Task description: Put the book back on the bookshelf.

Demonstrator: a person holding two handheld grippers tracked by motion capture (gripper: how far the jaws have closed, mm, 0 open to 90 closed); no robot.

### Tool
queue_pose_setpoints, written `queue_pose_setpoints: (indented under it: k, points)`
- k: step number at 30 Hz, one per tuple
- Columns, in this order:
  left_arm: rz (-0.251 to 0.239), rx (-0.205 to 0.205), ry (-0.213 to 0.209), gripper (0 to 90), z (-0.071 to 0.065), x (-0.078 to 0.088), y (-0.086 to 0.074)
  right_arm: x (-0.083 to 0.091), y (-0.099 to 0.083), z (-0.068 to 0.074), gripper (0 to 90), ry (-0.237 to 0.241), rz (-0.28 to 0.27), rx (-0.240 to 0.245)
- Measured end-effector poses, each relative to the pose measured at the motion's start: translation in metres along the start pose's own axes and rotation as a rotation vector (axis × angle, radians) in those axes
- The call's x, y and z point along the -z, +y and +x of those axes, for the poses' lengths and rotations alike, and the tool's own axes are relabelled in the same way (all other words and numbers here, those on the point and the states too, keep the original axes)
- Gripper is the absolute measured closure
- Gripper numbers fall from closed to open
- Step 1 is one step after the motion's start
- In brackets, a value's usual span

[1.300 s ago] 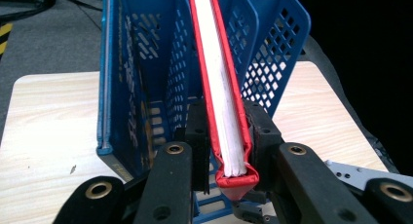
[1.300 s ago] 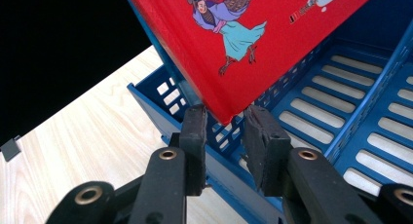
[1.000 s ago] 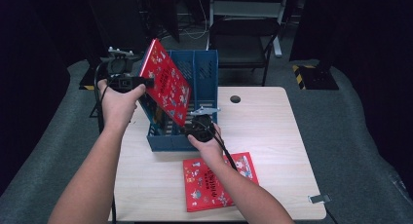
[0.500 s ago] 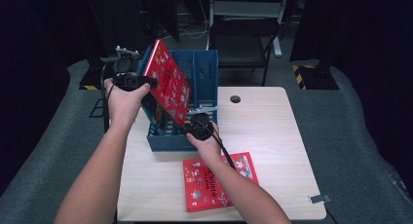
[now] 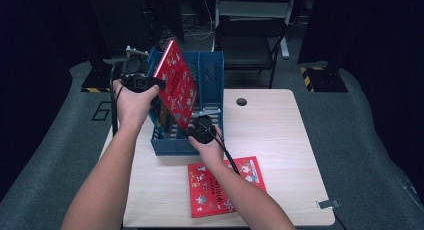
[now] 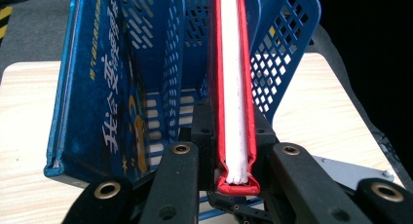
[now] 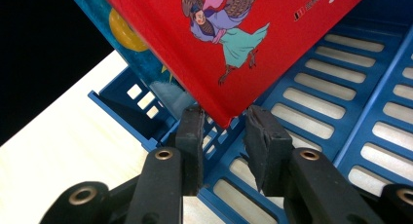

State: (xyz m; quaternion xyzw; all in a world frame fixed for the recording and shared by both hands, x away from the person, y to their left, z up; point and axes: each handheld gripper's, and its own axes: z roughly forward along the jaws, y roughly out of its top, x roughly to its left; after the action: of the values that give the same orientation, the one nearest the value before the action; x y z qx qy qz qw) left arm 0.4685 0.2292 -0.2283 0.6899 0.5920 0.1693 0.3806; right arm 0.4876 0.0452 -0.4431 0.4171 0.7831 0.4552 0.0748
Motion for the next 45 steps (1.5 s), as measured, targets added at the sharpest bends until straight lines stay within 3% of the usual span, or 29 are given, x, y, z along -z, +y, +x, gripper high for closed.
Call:
queue_pose_setpoints:
  k: [2,3,11,17,22,38,45]
  points:
    - [-0.015,0.026,0.004,79.2,-0.001,-0.002,0.000,0.000,0.000,0.000,67.4,-0.005,-0.001,0.008]
    - [0.000,0.016,0.001,79.3,0.000,-0.001,0.000,0.000,0.000,0.000,66.3,-0.010,-0.002,0.001]
    - [0.006,0.061,-0.006,79.3,0.002,-0.004,0.001,0.001,0.001,0.003,61.9,-0.038,-0.011,0.023]
    - [0.011,0.071,0.000,79.3,0.003,-0.009,0.000,0.004,0.006,0.006,61.1,-0.047,-0.022,0.078]
    - [0.011,0.081,0.013,79.2,0.002,-0.013,-0.001,0.001,0.008,0.005,61.7,-0.052,-0.018,0.084]
    - [0.066,0.045,0.018,78.9,-0.004,-0.030,-0.013,-0.004,0.009,-0.003,61.6,-0.078,0.005,0.087]
    - [0.078,0.055,0.025,78.9,-0.003,-0.035,-0.016,-0.004,0.011,-0.002,61.5,-0.077,-0.002,0.097]
